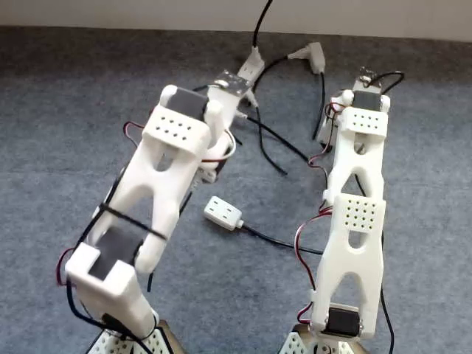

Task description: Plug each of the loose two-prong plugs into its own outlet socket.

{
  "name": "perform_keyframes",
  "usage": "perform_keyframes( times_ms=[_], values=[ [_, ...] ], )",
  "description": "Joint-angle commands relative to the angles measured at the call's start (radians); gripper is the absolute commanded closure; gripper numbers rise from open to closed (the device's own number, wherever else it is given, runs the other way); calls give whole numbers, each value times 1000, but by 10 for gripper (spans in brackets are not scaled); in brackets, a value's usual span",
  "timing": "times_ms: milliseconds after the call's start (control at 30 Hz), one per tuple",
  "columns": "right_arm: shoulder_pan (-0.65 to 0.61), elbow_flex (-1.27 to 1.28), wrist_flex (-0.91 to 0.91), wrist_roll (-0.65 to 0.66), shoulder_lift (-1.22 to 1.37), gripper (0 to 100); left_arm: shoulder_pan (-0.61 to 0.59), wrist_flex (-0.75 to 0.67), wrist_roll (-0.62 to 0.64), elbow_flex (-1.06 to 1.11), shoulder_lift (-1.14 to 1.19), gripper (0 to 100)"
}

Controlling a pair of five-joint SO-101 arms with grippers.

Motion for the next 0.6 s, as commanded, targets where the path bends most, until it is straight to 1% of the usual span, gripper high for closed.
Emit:
perform_keyframes(
  times_ms=[0, 100, 200, 267, 367, 567],
  values=[
    [-2, -21, -54, -6, 13, 819, 47, -132, -3, 147, -193, 993],
    [-2, -21, -54, -6, 13, 819, 42, -310, -3, 346, -335, 993],
    [-4, -21, -54, -6, 13, 819, 4, -482, -2, 519, -456, 993],
    [-4, -21, -53, -6, 13, 819, -13, -560, -2, 611, -521, 993],
    [-4, -21, -50, -6, 13, 819, -10, -667, -2, 731, -601, 993],
    [-12, -22, -48, -8, 13, 820, 44, -1000, -2, 1036, -765, 993]
  ],
)
